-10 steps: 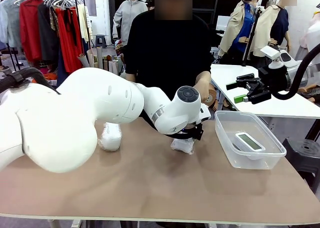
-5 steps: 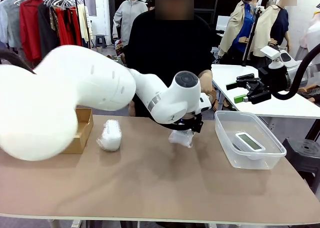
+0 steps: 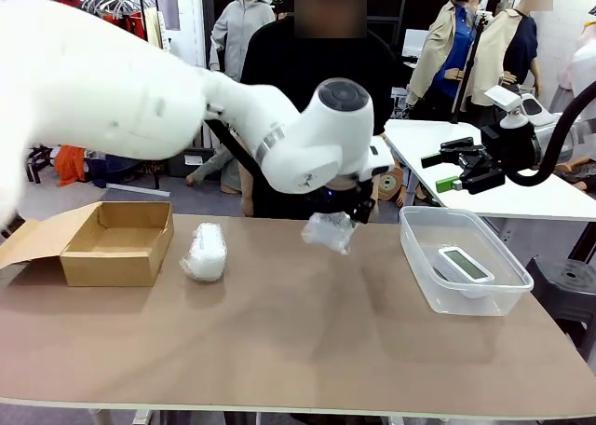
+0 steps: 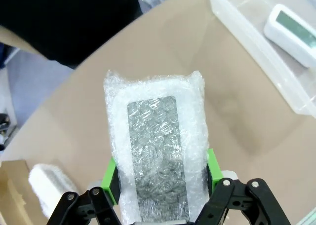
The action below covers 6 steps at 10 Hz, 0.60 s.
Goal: Separate and place wrapped and unwrapped clocks.
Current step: Pick up the Digital clock indicated by the person.
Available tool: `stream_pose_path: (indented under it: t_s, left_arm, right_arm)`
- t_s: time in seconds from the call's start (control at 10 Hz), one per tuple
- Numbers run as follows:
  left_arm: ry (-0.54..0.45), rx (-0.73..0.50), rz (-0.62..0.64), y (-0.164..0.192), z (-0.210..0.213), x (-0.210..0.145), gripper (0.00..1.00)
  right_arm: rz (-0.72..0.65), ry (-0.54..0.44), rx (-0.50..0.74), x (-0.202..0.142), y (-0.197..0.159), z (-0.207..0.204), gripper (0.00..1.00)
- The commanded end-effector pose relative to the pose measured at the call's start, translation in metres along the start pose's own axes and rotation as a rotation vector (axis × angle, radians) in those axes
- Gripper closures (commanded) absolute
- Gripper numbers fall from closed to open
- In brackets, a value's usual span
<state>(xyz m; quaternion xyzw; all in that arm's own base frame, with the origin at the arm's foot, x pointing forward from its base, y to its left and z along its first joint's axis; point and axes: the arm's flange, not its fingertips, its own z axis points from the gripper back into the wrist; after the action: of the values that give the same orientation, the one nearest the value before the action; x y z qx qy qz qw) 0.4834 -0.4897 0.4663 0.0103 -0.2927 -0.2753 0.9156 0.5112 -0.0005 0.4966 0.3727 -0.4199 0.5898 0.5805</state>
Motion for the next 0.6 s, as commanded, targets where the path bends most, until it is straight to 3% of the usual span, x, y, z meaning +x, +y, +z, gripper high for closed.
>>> stream_pose_path:
  t_s: [0.0, 0.3, 0.5]
  left_arm:
    - [-0.042, 0.043, 0.053, 0.027, 0.042, -0.019, 1.0]
    - [-0.058, 0.139, 0.087, 0.047, 0.081, -0.017, 1.0]
    - [-0.069, 0.152, 0.038, 0.045, 0.089, -0.016, 1.0]
  right_arm:
    - [0.004, -0.001, -0.001, 0.002, 0.0, 0.001, 0.0]
    - [0.004, -0.001, -0.001, 0.002, 0.0, 0.001, 0.0]
    - [0.004, -0.001, -0.001, 0.002, 0.0, 0.001, 0.0]
